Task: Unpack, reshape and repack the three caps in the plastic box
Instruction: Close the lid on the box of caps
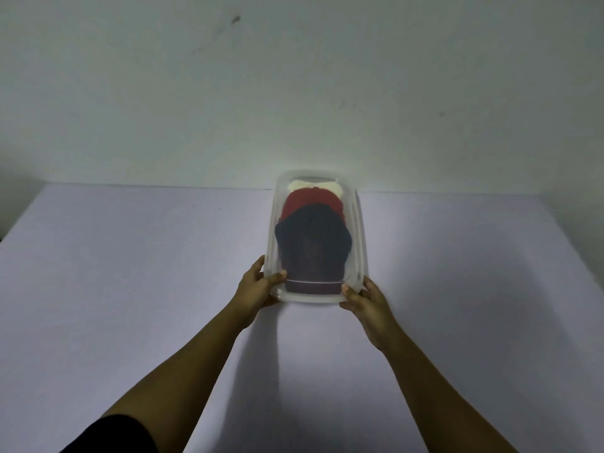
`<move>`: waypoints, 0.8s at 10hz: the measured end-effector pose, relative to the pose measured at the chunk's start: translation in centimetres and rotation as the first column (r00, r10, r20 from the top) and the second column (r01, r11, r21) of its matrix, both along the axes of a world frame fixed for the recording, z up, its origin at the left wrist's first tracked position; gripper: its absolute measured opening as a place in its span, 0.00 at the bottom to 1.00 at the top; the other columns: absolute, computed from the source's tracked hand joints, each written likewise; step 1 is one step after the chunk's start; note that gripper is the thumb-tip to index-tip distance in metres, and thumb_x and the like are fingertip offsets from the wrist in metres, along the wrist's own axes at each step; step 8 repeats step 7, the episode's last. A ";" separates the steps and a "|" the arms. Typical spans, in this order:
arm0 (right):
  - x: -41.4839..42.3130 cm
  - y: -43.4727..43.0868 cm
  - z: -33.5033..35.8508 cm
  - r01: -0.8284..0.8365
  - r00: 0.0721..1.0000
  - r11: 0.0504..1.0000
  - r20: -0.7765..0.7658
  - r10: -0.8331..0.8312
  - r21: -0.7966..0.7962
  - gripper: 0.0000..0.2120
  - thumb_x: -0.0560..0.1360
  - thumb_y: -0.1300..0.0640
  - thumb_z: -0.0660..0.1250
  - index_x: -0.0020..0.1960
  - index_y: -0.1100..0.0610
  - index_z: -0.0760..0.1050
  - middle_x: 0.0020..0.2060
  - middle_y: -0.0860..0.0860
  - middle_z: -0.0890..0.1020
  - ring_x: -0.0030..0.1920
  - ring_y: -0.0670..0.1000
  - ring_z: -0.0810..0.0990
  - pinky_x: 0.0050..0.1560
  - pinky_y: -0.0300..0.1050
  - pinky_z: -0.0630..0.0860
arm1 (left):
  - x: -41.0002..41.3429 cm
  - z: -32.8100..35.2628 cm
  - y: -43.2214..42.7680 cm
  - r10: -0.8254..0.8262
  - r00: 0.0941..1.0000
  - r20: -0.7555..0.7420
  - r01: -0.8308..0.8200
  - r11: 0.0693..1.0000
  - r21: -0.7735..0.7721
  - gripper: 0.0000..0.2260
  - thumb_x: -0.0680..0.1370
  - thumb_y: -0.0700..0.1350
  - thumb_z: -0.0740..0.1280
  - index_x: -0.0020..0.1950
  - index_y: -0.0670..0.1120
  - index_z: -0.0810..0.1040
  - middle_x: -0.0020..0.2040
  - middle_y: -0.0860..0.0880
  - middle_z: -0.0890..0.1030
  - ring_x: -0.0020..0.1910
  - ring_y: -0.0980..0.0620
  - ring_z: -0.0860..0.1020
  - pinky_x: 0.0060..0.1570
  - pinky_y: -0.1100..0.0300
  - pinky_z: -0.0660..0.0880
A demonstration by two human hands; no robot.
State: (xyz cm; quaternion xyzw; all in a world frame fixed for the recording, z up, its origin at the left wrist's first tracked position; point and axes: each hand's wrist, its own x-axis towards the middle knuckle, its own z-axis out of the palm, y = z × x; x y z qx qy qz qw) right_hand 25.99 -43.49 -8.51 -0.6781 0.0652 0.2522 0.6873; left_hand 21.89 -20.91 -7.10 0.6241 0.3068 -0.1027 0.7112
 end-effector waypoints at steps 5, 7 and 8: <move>0.6 0.3 0.3 -0.001 0.979 0.888 0.178 0.094 -0.460 0.33 0.74 0.48 0.67 0.74 0.57 0.58 0.69 0.56 0.69 0.68 0.60 0.70 0.66 0.55 0.72 | 0.3 2.1 -1.3 -0.213 0.977 -0.022 0.166 0.687 0.708 0.34 0.78 0.55 0.61 0.78 0.46 0.48 0.78 0.46 0.57 0.75 0.41 0.61 0.71 0.46 0.63; -1.1 2.5 6.0 0.078 0.788 0.712 0.481 0.384 -0.697 0.25 0.81 0.51 0.54 0.75 0.58 0.57 0.75 0.55 0.61 0.74 0.55 0.61 0.71 0.48 0.62 | -1.3 5.5 -2.5 -0.372 0.923 -0.095 0.268 0.445 0.855 0.28 0.81 0.58 0.48 0.78 0.47 0.49 0.79 0.47 0.50 0.78 0.47 0.48 0.74 0.48 0.54; -1.1 2.5 6.0 0.078 0.788 0.712 0.481 0.384 -0.697 0.25 0.81 0.51 0.54 0.75 0.58 0.57 0.75 0.55 0.61 0.74 0.55 0.61 0.71 0.48 0.62 | -1.3 5.5 -2.5 -0.372 0.923 -0.095 0.268 0.445 0.855 0.28 0.81 0.58 0.48 0.78 0.47 0.49 0.79 0.47 0.50 0.78 0.47 0.48 0.74 0.48 0.54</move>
